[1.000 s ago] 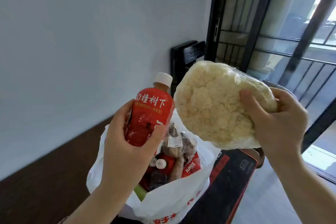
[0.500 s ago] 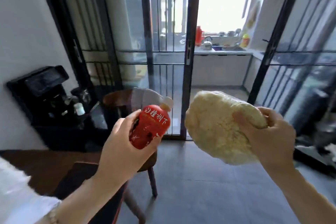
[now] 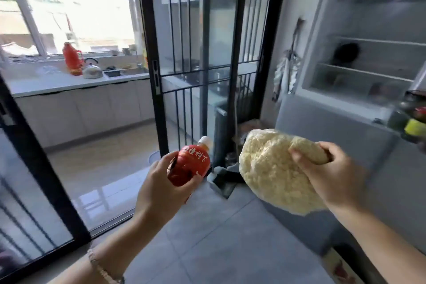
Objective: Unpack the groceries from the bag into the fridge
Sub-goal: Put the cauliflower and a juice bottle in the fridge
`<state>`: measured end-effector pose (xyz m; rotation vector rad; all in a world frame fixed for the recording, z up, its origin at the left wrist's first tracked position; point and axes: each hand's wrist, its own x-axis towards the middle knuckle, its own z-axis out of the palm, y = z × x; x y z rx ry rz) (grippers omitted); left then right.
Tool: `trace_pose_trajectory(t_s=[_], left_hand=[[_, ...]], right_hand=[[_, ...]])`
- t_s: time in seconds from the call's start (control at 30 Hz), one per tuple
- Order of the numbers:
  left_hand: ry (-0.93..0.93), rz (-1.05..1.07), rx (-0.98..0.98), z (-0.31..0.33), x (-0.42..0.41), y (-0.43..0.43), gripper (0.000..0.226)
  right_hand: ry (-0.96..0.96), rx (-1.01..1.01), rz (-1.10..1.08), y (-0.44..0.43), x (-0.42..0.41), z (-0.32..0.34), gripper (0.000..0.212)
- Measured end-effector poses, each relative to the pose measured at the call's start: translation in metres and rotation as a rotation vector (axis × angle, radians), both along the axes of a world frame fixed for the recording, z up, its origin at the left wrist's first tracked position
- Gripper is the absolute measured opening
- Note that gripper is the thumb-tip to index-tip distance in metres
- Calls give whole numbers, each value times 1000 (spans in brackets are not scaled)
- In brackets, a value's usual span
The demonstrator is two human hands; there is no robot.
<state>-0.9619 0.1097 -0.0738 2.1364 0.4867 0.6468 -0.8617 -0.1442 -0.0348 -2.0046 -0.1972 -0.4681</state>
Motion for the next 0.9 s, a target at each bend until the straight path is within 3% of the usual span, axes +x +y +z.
trace_pose_trajectory(t_s=[0.1, 0.4, 0.63, 0.8, 0.9], left_hand=[[-13, -121, -10, -4, 91, -14, 66], [-105, -460, 72, 32, 383, -60, 65], [-190, -674, 64, 67, 565, -134, 65], [-246, -734, 60, 70, 667, -191, 64], [-266, -748, 75, 67, 724, -219, 63]], right_hand=[[-28, 26, -104, -29, 59, 0, 63], [-144, 26, -538, -97, 234, 35, 71], [-187, 23, -816, -150, 336, 61, 52], [-210, 49, -831, -188, 426, 61, 58], [-252, 63, -821, -204, 492, 63, 42]])
